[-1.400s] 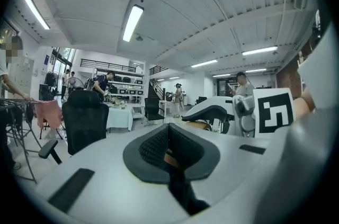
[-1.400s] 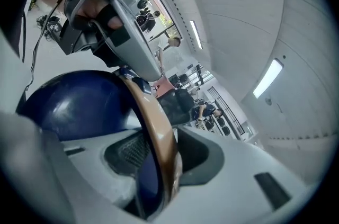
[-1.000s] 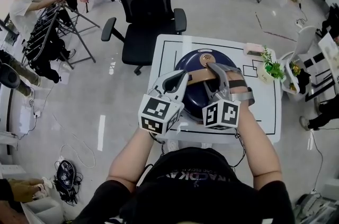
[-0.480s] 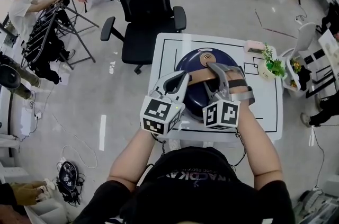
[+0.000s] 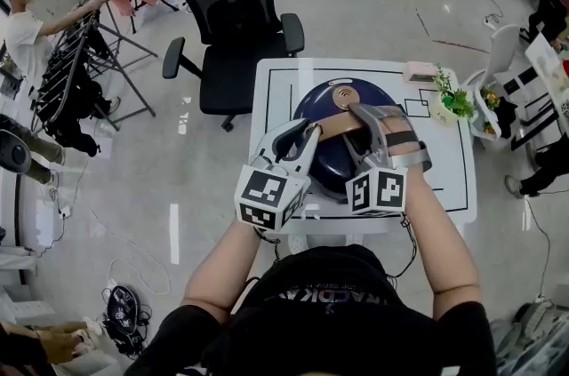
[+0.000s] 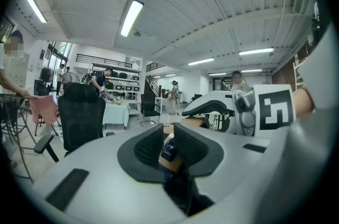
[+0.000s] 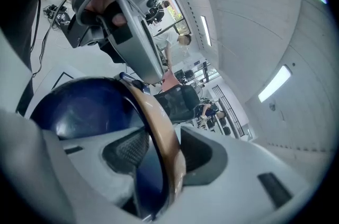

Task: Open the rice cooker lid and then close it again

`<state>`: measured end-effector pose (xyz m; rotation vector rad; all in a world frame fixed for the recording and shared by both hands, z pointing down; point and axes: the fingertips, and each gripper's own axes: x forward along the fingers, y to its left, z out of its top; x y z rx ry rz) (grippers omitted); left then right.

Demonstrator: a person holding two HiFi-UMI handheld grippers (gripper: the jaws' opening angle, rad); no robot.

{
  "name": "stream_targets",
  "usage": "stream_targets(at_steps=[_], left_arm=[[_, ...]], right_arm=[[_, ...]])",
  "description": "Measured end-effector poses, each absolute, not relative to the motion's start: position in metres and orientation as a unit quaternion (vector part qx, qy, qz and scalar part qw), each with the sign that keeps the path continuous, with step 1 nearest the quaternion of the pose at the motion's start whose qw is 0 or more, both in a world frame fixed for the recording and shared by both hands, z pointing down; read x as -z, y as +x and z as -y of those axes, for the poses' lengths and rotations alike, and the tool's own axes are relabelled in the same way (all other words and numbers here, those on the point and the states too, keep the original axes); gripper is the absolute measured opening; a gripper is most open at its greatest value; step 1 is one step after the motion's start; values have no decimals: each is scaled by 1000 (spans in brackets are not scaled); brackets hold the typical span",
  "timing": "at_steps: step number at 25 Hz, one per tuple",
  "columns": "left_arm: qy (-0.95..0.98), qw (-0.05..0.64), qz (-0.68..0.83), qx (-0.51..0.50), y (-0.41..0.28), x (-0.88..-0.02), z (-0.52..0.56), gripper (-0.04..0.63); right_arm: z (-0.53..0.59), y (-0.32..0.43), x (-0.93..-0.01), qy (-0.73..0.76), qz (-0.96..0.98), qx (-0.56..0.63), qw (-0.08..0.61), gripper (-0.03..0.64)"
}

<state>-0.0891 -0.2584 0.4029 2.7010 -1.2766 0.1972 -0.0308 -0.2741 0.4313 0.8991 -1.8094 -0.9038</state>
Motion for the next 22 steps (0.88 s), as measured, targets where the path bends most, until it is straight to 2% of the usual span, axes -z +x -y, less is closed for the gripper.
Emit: stream_targets(at_steps=[4,8,11,12,14,15,18,22], left_arm=[[911,65,404,-60,-90,-395,252,84],[924,56,374,-65,-86,-393,244,92],[929,48,361,-66,-81,-388,236,95],[931,45,357,-66,-78,-385,234,95],[934,38,351,-63,-71,-379,228,95],[934,35,349,-61,-68,-376,225,95],[935,30,349,-55,-58,-368,216,95],[930,35,362,-51,-43,-365,202,89]], right_arm=[[261,-23,-424,397,742,333,425,178],[240,-8,-419,446,777,248,369,178],[223,4,-409,482,810,172,285,149],[218,11,-404,495,820,144,249,123],[209,27,-393,523,832,80,167,16],[205,35,-387,530,837,48,124,2],[196,54,-368,527,849,-10,18,2],[185,72,-357,517,855,-30,-17,2]])
